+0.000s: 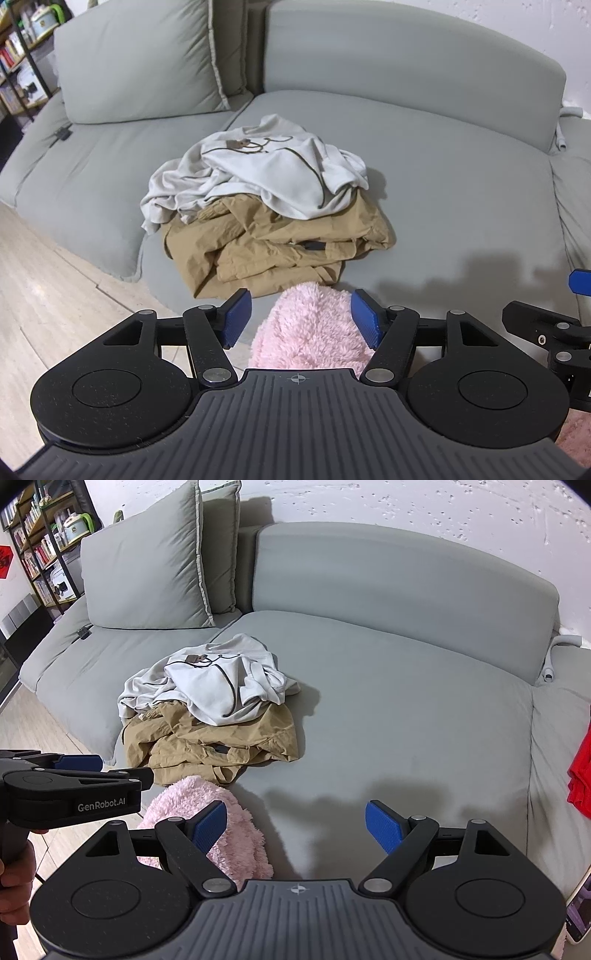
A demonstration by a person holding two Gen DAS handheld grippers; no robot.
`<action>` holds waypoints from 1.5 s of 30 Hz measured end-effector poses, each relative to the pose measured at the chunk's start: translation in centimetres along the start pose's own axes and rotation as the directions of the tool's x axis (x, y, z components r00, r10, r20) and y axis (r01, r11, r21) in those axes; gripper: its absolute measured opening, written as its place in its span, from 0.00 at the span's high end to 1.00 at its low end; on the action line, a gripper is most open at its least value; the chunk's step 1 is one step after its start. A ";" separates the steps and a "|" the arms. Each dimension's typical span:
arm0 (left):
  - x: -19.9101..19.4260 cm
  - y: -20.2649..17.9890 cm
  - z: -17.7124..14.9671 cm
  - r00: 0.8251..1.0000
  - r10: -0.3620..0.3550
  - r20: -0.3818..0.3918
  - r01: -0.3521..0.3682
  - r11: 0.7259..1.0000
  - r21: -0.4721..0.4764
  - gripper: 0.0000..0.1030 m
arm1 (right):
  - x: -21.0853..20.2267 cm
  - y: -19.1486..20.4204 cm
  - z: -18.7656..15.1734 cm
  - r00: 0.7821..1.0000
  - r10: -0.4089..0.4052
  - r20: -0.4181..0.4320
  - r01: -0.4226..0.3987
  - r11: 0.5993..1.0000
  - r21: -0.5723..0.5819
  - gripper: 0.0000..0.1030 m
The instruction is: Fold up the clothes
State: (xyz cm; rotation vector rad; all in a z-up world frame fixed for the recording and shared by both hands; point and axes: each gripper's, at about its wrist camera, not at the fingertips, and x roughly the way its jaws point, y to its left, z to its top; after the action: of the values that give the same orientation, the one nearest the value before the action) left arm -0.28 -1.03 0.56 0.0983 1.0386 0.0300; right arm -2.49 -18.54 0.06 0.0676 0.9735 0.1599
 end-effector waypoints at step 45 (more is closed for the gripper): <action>2.9 2.1 -0.7 1.000 0.014 -0.021 -0.015 0.998 -0.061 0.35 | 2.7 1.8 0.7 0.999 0.045 0.014 -0.045 0.998 -0.053 0.20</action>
State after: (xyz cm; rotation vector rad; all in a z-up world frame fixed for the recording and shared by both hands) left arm 0.63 1.37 -2.06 0.0499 1.0571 0.0760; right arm -0.63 -16.27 -1.50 0.0420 0.9524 0.2263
